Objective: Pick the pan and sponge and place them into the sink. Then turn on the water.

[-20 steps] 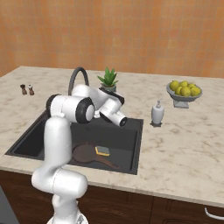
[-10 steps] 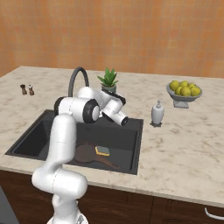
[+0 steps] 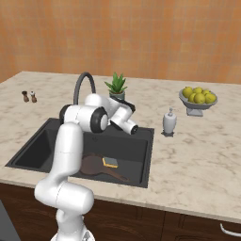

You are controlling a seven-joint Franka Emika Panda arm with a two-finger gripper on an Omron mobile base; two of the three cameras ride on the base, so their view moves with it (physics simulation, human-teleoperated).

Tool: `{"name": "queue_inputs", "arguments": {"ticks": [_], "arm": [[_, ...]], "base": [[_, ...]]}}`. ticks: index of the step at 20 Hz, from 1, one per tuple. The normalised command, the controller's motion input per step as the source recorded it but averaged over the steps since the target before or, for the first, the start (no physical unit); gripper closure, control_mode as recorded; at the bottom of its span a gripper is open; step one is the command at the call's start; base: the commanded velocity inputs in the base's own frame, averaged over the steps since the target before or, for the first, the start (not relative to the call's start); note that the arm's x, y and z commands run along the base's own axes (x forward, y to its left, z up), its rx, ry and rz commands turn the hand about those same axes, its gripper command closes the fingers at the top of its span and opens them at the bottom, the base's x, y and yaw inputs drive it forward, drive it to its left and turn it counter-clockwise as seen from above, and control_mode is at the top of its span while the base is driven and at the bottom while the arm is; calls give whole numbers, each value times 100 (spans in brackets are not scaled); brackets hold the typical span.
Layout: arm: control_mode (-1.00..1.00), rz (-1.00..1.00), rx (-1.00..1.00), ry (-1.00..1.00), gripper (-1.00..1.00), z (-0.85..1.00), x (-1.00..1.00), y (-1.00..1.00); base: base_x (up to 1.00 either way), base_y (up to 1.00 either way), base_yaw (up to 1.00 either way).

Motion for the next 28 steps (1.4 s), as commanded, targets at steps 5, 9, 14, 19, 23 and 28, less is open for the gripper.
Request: {"name": "queue_inputs", "arguments": {"ticks": [5,9,14,19,23,28], "arm": [[-100,0,14,-3,100,-24,21,-41],[-100,0,15,-8,100,-47,15,-80],[-100,-3,-6,-7,100,-77,15,-77],[-100,-10,-35,-5,100,-98,5,-70],[-100,-20,-52,-1,100,-100,4,-73],[-100,-22,-52,0,100,-95,3,-59]], "base": [[0,0,0],[0,0,0],[0,0,0],[0,0,0],[0,0,0],[0,0,0]]}}
